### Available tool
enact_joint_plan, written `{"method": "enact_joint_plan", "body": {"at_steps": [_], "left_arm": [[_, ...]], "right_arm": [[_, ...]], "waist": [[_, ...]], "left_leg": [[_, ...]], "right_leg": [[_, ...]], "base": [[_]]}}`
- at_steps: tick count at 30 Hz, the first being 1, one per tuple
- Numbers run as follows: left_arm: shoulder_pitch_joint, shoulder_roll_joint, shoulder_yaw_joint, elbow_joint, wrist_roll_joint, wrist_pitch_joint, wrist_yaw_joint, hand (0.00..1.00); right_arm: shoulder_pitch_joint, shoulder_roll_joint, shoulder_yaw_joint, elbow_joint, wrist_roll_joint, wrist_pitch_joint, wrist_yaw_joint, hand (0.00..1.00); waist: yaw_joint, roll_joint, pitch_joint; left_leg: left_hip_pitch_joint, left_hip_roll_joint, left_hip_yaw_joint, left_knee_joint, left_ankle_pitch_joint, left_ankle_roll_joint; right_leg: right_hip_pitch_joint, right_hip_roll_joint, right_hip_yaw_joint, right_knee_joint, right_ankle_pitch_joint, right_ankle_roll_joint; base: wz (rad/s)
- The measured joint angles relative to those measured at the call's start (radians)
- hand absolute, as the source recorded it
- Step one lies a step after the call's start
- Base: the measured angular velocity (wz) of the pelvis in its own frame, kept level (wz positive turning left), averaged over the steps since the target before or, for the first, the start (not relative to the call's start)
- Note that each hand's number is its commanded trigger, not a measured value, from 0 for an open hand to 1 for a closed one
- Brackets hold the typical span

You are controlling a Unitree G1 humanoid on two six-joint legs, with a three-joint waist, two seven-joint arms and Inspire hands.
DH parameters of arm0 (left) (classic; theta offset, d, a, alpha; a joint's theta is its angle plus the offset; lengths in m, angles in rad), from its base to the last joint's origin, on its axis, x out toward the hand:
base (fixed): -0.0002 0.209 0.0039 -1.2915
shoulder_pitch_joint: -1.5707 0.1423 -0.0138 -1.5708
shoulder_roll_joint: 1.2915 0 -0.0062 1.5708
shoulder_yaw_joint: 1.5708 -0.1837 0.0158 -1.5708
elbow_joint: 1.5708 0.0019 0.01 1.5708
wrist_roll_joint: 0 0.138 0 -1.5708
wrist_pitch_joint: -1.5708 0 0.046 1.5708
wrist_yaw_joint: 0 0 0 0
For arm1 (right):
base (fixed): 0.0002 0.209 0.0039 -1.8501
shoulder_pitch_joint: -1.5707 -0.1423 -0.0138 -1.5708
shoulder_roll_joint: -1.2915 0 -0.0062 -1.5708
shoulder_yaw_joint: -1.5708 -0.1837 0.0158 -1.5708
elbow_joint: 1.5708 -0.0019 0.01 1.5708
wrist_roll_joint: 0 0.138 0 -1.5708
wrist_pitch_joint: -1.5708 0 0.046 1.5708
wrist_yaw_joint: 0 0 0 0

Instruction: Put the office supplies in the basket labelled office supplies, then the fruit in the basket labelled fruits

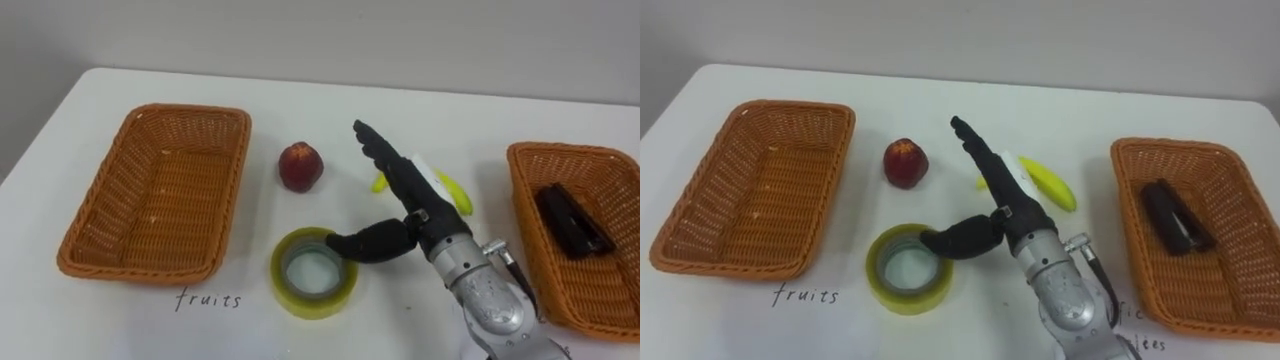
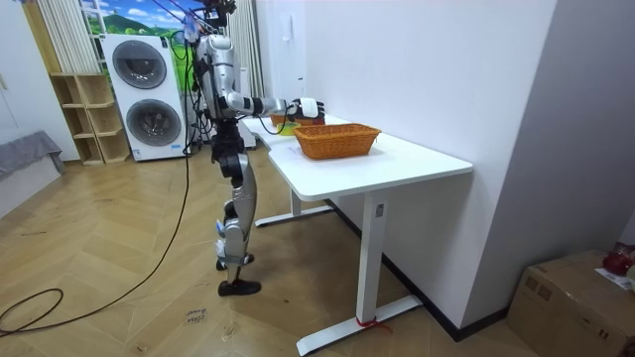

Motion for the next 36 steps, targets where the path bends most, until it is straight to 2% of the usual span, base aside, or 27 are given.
{"method": "enact_joint_plan", "body": {"at_steps": [15, 21, 27, 36], "left_arm": [[0.000, 0.001, -0.008, 0.000, 0.000, 0.003, -0.017, 0.00], [0.000, 0.000, -0.012, 0.000, 0.000, 0.021, -0.017, 0.00], [-0.004, -0.001, -0.029, 0.000, 0.000, 0.026, -0.017, 0.00], [-0.011, -0.003, -0.034, -0.001, 0.000, 0.026, -0.017, 0.00]], "right_arm": [[0.000, 0.014, 0.003, 0.007, -0.006, 0.005, 0.000, 0.00], [0.000, 0.014, 0.016, 0.021, -0.024, 0.020, 0.009, 0.00], [0.000, 0.022, 0.040, 0.083, -0.080, 0.031, 0.032, 0.00], [0.000, 0.030, 0.040, 0.085, -0.106, 0.032, 0.044, 0.00]], "waist": [[0.012, -0.011, 0.0045], [0.011, -0.011, 0.0044], [0.010, -0.013, 0.0036], [0.007, -0.018, 0.0019]], "left_leg": [[-0.004, -0.001, -0.011, 0.001, 0.000, 0.000], [-0.006, -0.001, -0.013, 0.001, 0.000, 0.000], [-0.010, -0.001, -0.017, 0.004, 0.000, 0.000], [-0.016, -0.002, -0.027, 0.008, 0.000, 0.000]], "right_leg": [[0.002, 0.000, -0.010, 0.000, 0.000, 0.000], [0.001, 0.000, -0.011, 0.000, 0.000, 0.000], [0.001, -0.001, -0.016, 0.000, 0.000, 0.000], [0.001, -0.002, -0.027, 0.000, 0.000, 0.000]], "base": [[0.02], [0.00], [0.01], [0.03]]}}
